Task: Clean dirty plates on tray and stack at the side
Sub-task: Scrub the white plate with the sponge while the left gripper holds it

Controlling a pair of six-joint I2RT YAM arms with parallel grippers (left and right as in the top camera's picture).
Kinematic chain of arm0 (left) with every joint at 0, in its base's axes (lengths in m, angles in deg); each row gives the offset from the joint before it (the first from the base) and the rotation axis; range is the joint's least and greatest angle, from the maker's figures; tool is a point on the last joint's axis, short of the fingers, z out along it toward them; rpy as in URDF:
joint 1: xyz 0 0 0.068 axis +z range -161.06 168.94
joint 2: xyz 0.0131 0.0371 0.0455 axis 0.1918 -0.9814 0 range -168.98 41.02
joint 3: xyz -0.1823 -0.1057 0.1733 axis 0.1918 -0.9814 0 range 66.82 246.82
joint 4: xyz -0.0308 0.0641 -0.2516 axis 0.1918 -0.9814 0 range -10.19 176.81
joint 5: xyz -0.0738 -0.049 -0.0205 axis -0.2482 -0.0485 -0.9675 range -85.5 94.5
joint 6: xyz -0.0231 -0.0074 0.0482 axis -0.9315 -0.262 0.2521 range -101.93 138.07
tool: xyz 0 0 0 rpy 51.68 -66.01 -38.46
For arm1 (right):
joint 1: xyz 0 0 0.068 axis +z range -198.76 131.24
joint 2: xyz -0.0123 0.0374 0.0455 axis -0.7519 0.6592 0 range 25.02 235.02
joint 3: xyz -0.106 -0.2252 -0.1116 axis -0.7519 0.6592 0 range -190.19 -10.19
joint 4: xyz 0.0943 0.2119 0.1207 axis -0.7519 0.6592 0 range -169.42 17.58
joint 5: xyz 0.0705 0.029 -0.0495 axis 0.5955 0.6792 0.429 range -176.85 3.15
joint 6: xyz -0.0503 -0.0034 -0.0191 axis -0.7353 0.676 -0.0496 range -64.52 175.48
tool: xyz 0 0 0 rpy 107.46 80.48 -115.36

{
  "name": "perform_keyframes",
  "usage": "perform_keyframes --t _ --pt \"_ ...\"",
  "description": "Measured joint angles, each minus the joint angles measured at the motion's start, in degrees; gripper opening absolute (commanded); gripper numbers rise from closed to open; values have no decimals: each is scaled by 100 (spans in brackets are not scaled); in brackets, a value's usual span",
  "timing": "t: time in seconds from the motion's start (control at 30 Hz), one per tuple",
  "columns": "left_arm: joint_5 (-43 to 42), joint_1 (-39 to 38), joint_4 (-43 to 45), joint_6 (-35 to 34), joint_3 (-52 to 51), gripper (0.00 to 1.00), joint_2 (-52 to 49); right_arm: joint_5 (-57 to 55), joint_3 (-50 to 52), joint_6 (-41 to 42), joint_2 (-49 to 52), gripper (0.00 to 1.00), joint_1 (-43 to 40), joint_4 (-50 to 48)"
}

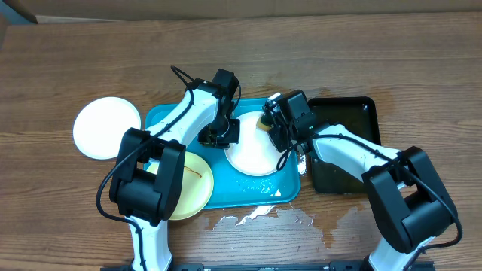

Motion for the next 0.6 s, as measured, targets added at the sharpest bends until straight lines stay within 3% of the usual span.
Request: perform_keyframes --t 0.6 --pt "7 -2 -2 46 -11 4 0 350 0 -173 35 4 -7 -487"
